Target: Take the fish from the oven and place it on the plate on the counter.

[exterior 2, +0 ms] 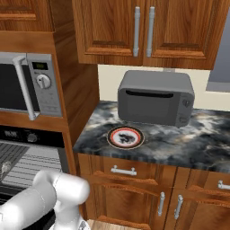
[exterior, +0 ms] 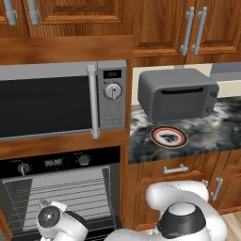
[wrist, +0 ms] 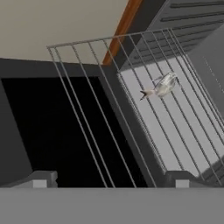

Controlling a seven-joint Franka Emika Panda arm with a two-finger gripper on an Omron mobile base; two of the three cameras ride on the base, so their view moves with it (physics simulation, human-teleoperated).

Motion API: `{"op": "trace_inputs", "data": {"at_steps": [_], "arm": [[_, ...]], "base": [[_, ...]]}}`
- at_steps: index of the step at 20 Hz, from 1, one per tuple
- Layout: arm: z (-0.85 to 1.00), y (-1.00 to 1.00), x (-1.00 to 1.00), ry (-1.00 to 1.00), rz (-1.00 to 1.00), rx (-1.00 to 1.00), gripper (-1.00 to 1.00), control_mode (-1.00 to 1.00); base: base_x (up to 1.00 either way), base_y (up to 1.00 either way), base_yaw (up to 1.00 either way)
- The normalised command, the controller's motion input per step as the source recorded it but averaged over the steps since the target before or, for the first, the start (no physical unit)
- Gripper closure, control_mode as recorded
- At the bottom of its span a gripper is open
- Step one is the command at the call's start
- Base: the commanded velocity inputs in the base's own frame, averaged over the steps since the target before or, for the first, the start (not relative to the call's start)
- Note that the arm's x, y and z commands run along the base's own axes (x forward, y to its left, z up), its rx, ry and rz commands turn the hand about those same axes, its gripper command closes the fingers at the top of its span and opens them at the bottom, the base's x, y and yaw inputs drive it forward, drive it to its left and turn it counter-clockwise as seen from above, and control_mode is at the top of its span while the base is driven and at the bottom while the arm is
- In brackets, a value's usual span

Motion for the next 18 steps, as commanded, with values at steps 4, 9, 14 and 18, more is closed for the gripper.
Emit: {"op": "trace_inputs", "data": {"at_steps": [4, 9, 14, 18], "arm": [[0.00, 0.09, 0.38, 0.38, 0.33, -0.22, -1.00, -1.00], [-0.02, -0.01, 0.16, 0.06, 0.21, -0.04, -1.00, -1.00], [-0.17, 0.07, 0.04, -0.05, -0.19, 0.02, -1.00, -1.00], [-0.04, 0.21, 0.00, -0.05, -0.36, 0.06, -1.00, -1.00]], "base": [[0.00, 0.00, 0.00], [0.00, 0.00, 0.00], [0.00, 0.00, 0.00], [0.00, 0.00, 0.00]]}}
